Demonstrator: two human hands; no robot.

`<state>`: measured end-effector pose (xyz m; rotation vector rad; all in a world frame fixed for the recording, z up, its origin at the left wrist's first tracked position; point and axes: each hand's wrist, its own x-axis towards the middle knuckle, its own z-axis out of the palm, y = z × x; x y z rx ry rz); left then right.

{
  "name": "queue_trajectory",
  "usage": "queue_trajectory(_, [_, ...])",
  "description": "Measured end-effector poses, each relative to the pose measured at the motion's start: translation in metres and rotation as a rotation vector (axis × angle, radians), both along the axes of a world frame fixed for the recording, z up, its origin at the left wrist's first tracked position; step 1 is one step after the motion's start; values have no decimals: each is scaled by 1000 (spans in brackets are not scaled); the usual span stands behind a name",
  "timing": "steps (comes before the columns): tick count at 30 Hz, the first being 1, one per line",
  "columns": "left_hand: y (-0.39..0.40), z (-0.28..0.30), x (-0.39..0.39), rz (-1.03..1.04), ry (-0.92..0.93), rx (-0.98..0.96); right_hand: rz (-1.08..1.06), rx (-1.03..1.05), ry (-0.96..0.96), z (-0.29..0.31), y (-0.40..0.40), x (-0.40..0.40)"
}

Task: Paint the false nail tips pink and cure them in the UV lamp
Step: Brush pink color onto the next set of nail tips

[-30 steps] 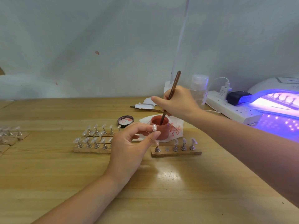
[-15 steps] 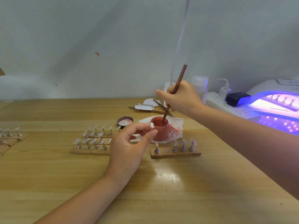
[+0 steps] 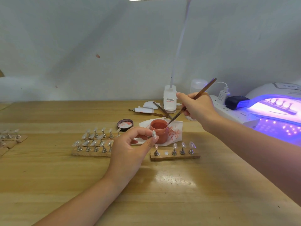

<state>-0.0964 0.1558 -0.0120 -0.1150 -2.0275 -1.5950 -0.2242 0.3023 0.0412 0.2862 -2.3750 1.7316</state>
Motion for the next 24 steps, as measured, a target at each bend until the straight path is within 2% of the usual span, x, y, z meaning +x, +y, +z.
queue_trajectory(5, [1,1,0,3,-9,6,-46,-37,68,3,11,5])
queue_trajectory(12, [1,1,1,-3,-17,-40,-3,-442,122,2,20,57])
queue_trajectory(16, [1,0,1,1,-6,-62,50,-564,204,-8,19,88])
queue_trajectory(19, [1,0,0,-1,-3,-68,138,-517,277,-17,17,95])
queue_trajectory(24, [1,0,0,-14,0,-80,283,-305,473,-28,14,100])
